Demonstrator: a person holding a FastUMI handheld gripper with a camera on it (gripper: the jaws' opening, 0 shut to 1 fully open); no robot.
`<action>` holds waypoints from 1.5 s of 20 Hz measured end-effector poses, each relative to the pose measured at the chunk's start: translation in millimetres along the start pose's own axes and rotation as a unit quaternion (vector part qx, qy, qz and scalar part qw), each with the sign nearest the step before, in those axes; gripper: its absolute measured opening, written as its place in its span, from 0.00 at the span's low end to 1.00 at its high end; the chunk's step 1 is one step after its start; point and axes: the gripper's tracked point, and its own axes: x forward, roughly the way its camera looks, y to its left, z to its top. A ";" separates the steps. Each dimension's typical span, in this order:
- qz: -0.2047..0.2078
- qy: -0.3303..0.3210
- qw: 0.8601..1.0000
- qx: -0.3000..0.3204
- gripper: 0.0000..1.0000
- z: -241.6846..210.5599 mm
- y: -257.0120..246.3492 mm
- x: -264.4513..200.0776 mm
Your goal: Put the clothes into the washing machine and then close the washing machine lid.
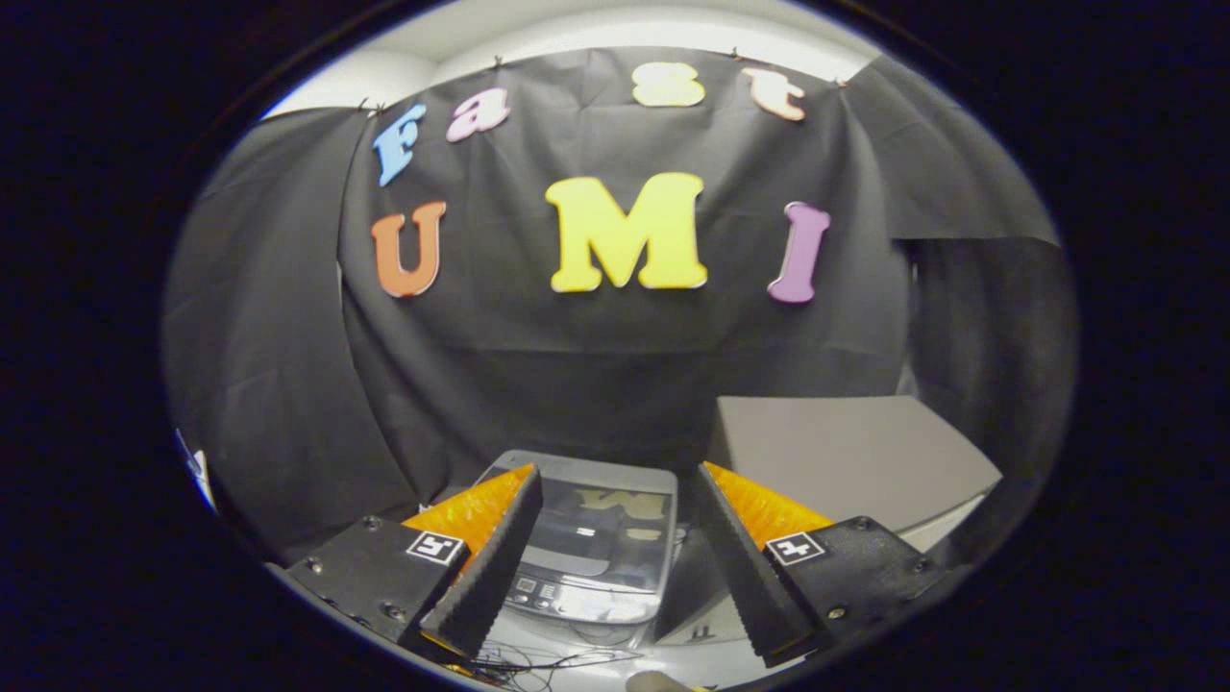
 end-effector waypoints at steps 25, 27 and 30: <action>-0.118 -0.015 0.991 0.066 0.99 -167.5 -285.9 -304.4; -0.115 -0.029 0.991 0.055 0.99 -162.5 -285.5 -310.6; -0.110 -0.034 0.993 0.041 0.99 -161.0 -282.2 -313.1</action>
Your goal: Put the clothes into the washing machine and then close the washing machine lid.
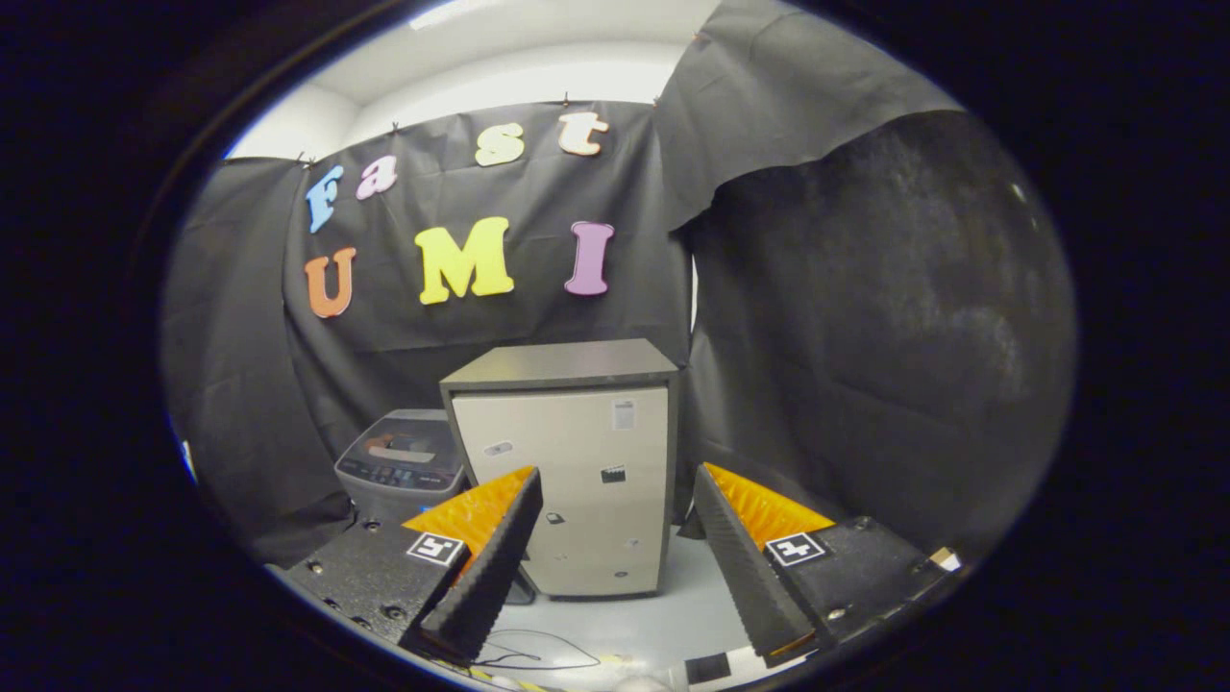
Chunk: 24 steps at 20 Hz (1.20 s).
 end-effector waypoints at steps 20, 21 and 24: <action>0.036 -0.008 0.999 -0.027 0.99 -0.5 22.1 -13.8; 0.036 -0.006 0.999 -0.027 0.99 -1.5 21.9 -12.8; 0.037 -0.003 0.999 -0.026 0.99 -3.0 23.1 -13.6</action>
